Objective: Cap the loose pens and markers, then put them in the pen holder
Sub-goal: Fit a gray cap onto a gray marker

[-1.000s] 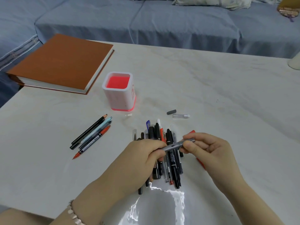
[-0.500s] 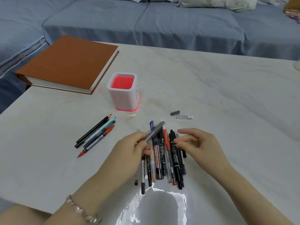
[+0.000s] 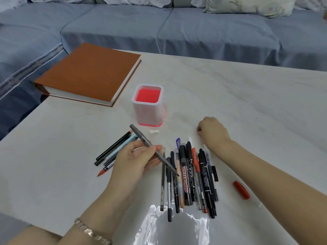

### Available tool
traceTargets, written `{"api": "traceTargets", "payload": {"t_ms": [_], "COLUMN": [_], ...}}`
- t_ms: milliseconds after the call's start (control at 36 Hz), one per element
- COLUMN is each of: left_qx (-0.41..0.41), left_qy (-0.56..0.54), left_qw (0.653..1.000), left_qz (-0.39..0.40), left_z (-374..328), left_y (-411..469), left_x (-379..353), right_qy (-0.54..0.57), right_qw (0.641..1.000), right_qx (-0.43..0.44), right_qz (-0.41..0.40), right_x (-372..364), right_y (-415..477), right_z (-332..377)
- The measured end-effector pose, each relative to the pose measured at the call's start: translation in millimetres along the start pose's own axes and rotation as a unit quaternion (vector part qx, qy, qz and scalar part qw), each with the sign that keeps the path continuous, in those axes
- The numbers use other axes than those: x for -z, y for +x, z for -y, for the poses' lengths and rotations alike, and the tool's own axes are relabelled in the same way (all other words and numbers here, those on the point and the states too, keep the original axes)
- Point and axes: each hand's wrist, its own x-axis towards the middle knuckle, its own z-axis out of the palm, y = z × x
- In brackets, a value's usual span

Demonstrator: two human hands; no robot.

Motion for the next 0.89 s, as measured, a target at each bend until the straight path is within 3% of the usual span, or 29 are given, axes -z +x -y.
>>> {"api": "traceTargets", "payload": {"t_ms": [83,167,306,389,472,667,889], "left_qx": [0.014,0.032,0.063,0.081,0.09,0.093,0.085], "left_qy": [-0.062,-0.121,-0.179,-0.195,-0.204,-0.217,-0.207], "left_qw": [0.998,0.992,0.982,0.977,0.975,0.971,0.974], "left_qz": [-0.004,-0.011,-0.008,-0.009,-0.017,-0.027,-0.032], "left_z": [1,1,7,11,12,12,11], "left_y": [1,-1,-9,-15,-23,-39,-51], "left_x": [-2,-7,-19,-27,-33,-43,-46], "right_qy": [0.109,0.298,0.572,0.691,0.753,0.829,0.855], "right_qw": [0.993,0.946,0.808,0.704,0.635,0.536,0.495], "right_qx": [0.017,-0.01,-0.095,-0.136,-0.144,-0.123,-0.123], "right_qz": [-0.046,-0.125,-0.103,-0.091,-0.093,-0.102,-0.095], "right_x": [5,19,40,48,48,50,50], "right_y": [-13,-42,-105,-137,-158,-178,-184], "right_z": [-3,2,6,5,5,9,12]}}
